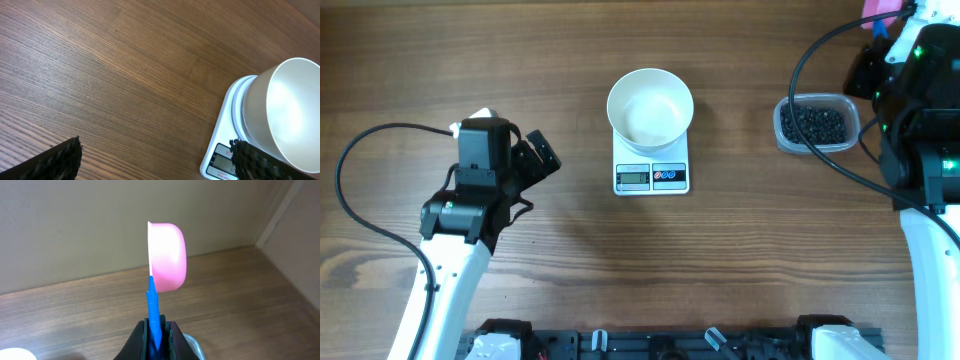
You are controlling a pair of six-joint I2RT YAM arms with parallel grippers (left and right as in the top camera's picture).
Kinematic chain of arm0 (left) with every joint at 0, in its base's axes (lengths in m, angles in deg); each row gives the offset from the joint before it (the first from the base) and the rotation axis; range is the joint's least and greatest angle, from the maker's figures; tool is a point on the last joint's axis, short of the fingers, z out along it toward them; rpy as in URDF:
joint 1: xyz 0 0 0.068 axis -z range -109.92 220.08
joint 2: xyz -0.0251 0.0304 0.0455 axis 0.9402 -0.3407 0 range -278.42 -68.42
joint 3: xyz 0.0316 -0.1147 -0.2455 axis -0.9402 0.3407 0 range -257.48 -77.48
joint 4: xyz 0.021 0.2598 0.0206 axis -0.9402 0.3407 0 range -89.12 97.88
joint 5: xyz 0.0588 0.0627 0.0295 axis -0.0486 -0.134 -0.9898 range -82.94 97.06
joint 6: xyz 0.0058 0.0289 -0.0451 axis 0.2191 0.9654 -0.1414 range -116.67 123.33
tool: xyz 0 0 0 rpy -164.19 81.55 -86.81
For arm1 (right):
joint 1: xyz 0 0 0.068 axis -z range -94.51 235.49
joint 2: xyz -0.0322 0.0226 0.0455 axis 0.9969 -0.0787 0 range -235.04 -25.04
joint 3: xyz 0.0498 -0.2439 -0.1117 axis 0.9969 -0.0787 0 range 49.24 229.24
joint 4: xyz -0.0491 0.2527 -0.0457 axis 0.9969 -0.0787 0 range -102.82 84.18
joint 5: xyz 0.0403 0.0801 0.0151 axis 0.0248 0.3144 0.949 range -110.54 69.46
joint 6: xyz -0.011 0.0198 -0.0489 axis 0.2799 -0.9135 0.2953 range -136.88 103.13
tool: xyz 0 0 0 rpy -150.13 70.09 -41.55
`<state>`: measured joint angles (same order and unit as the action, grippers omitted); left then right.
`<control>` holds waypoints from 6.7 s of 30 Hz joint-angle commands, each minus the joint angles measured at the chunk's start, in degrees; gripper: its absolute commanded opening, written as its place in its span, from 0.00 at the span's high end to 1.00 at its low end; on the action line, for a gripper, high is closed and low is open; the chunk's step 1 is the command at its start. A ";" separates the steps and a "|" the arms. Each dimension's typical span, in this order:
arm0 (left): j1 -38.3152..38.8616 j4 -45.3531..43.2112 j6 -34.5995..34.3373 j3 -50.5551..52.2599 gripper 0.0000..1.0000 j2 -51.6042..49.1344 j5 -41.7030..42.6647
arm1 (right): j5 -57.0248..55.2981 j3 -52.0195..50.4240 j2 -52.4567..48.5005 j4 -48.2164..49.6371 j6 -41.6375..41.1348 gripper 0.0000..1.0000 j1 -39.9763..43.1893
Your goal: Scoop item into bowl and weigh 150g on scale
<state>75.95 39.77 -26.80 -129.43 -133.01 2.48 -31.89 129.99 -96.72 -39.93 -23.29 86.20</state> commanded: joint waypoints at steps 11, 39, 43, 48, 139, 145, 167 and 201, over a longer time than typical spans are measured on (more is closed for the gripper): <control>-0.37 -0.90 -0.52 0.20 0.00 -0.07 0.07 | 2.45 1.09 -0.50 -0.59 -10.54 0.96 0.11; 0.76 -1.92 35.58 0.20 0.01 -2.01 14.29 | 3.96 1.09 -1.88 -4.42 -10.10 0.96 0.13; 2.84 -1.40 37.03 0.20 0.09 -1.92 24.81 | 3.96 1.09 -1.81 -4.59 -10.08 0.96 0.13; 8.31 -0.48 37.03 0.20 0.00 -1.95 30.71 | 3.96 1.09 -1.79 -6.29 -10.14 0.96 0.13; 21.62 -0.74 29.90 -7.17 0.00 -12.63 10.45 | 6.71 1.09 -1.84 -16.09 -5.57 0.95 0.13; 21.62 -1.99 29.92 -7.17 0.00 -12.55 8.57 | 6.69 1.09 -1.84 -15.87 -5.53 0.96 0.13; 21.53 -1.33 33.16 -7.17 0.00 -12.55 10.43 | 6.73 1.09 -1.84 -14.64 -5.57 0.96 0.13; 19.74 -0.09 32.87 -7.17 0.00 -12.55 13.31 | 6.71 1.09 -1.84 -15.17 -5.53 0.96 0.13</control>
<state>95.95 39.66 5.25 -135.70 -146.11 14.66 -25.86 129.99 -98.29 -54.92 -29.59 86.20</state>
